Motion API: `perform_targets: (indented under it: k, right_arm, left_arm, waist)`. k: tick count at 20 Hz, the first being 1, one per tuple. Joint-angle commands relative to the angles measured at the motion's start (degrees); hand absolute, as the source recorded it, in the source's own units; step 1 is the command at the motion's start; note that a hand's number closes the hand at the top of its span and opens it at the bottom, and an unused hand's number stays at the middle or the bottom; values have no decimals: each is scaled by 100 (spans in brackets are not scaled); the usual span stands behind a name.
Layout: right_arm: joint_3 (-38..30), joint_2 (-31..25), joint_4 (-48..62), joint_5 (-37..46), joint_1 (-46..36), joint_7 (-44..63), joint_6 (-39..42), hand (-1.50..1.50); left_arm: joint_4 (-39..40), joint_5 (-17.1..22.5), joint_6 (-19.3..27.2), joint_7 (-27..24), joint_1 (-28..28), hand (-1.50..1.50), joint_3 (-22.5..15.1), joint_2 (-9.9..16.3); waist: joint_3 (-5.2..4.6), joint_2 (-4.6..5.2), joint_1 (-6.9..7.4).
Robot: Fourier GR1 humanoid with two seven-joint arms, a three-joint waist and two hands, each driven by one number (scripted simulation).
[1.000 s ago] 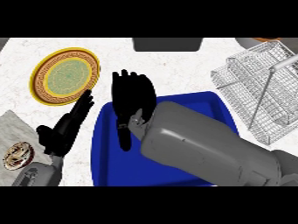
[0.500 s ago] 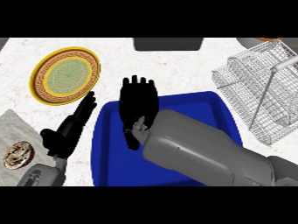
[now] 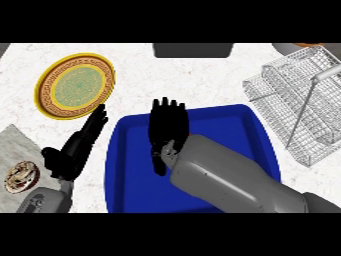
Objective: Pick the tomato from the tray and place it in the tiered basket
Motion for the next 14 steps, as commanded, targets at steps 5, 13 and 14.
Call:
perform_targets:
  k: [5,13,14]
  right_arm:
    - [-169,239,352,639,429,801,-46,-150]
    - [-586,315,489,1162,949,224,105,-150]
    - [-532,148,112,1167,1177,294,267,-150]
  left_arm:
    - [-486,-119,113,381,75,0,-15,-48]
    - [-125,-134,-110,257,-63,0,241,-168]
    - [45,-395,40,74,-96,0,30,-386]
  waist:
    - [3,-6,42]
    - [1,15,28]
    - [1,10,-4]
